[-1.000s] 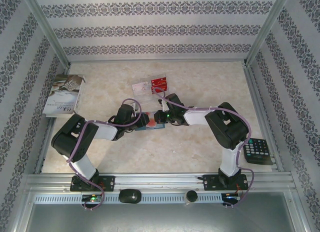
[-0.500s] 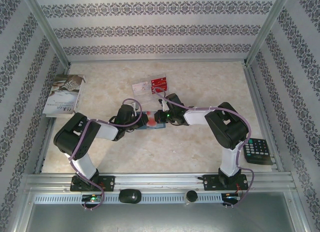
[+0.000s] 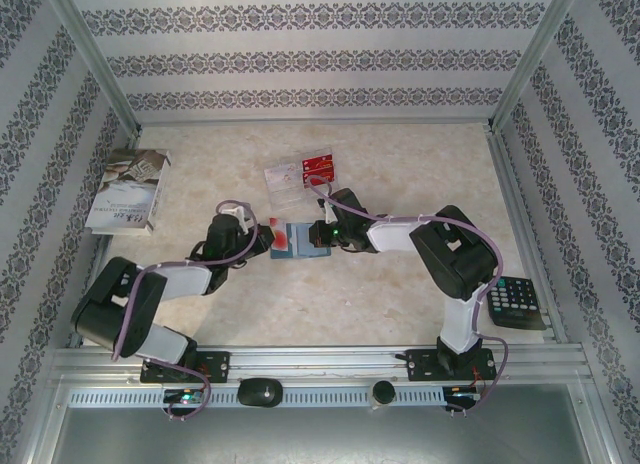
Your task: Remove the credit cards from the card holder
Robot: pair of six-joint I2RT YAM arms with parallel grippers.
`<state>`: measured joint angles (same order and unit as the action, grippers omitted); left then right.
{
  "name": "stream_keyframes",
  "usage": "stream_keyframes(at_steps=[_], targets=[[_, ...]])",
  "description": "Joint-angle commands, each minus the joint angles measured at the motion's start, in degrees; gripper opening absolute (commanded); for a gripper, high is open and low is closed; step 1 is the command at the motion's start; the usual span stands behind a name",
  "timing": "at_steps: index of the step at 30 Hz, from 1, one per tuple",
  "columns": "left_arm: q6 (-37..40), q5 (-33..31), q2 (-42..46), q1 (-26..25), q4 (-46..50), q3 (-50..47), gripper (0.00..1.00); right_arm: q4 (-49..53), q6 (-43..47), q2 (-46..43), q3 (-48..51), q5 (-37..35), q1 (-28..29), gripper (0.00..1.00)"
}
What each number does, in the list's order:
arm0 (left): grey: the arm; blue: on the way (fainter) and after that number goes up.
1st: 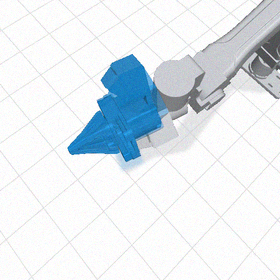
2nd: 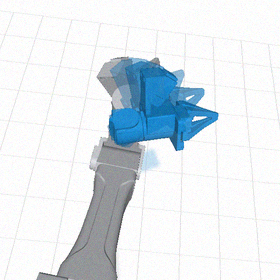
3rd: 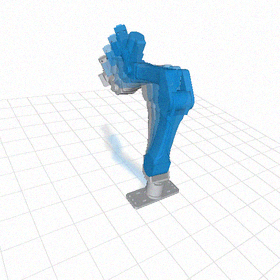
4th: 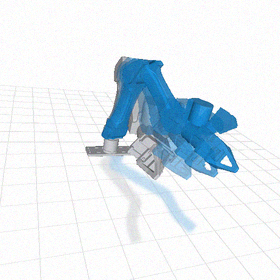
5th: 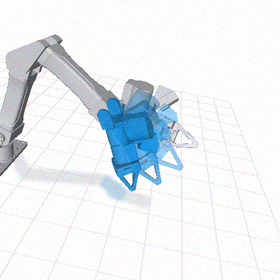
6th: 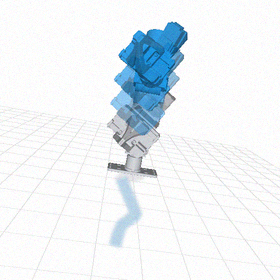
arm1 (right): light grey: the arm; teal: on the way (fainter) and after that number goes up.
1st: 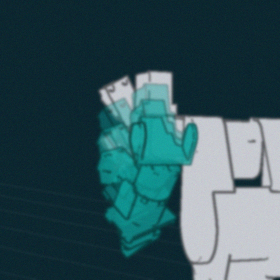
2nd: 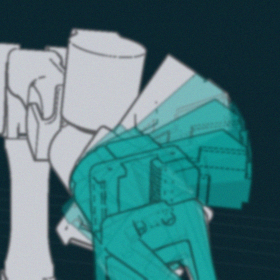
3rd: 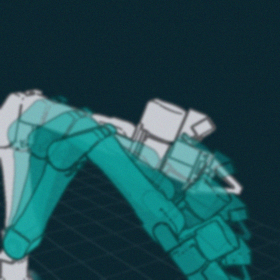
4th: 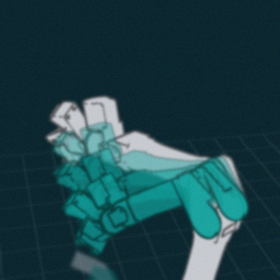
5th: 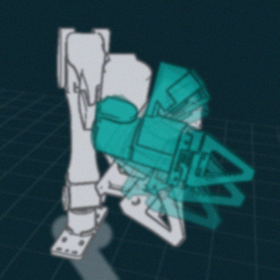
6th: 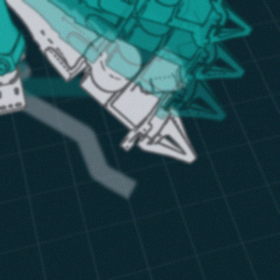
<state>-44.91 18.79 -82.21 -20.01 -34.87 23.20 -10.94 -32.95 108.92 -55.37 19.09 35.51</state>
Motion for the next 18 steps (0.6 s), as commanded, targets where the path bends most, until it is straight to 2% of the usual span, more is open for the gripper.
stream_keyframes(at_steps=[1, 6, 8, 11, 14, 18], targets=[[2.3, 3.2, 5.0, 1.0, -1.7, -1.2, 0.0, -0.4, 2.8, -4.8, 1.4, -0.7, 0.4, 0.17], [1.5, 7.8, 10.1, 2.8, -9.0, -2.8, 0.0, -3.1, 7.9, -14.2, 1.9, 1.3, 0.5, 0.3], [0.1, 10.0, 11.0, 3.3, -14.7, -3.7, 0.0, -5.9, 8.8, -16.8, 2.1, 6.3, -0.1, 0.34], [-2.1, 13.0, 10.7, 3.5, -25.3, -5.2, 0.0, -11.5, 6.6, -16.0, 0.8, 19.7, -2.2, 0.35], [-3.4, 15.6, 10.2, 3.5, -33.2, -5.9, 0.0, -15.3, 3.8, -13.7, -1.5, 28.6, -2.5, 0.36], [-4.9, 16.3, 10.5, 3.6, -37.7, -6.3, 0.0, -18.3, 1.6, -13.0, -1.9, 28.8, -2.4, 0.38]])
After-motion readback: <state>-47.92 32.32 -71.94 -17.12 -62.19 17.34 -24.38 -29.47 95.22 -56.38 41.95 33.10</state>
